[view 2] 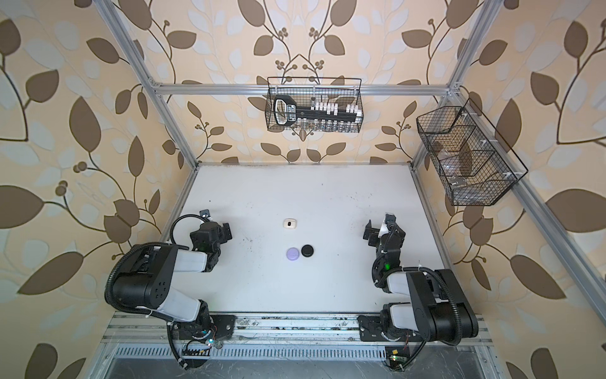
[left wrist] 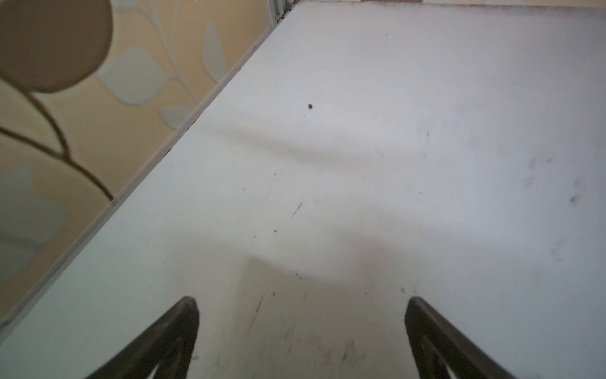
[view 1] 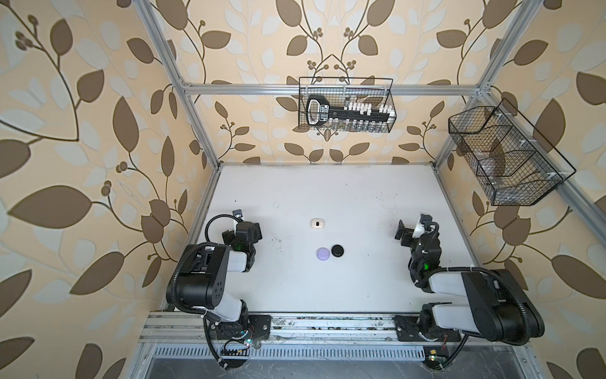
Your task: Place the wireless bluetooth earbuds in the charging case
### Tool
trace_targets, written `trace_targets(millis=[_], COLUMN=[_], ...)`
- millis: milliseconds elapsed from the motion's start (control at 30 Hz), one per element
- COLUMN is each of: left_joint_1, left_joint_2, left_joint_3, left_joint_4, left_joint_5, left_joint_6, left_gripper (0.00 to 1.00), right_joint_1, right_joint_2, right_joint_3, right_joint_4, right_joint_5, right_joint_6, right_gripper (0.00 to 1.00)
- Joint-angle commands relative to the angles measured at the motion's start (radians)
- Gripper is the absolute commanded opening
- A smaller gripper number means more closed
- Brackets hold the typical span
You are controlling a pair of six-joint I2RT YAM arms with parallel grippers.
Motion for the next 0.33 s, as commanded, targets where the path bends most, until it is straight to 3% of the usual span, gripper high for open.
trace_targets(millis=[0,300], left_joint_1=[0.011,0.010], left_joint_2=[-0.028,-0.034], left_joint_3=[0.032,0.029], left_joint_4=[0.017,0.017], left_joint_5=[0.087,0.090], left_joint_6=[-0.002,-0.004], left_gripper=[0.99,0.99], right_joint_1=[0.005,0.005], right_joint_2=[0.002,0.002], right_joint_3=[0.029,0.029], right_joint_4=[0.018,0.018], right_joint_5=[-0.032,-0.034], right_joint_6=[-0.036,-0.037], right_gripper=[1.00,1.00])
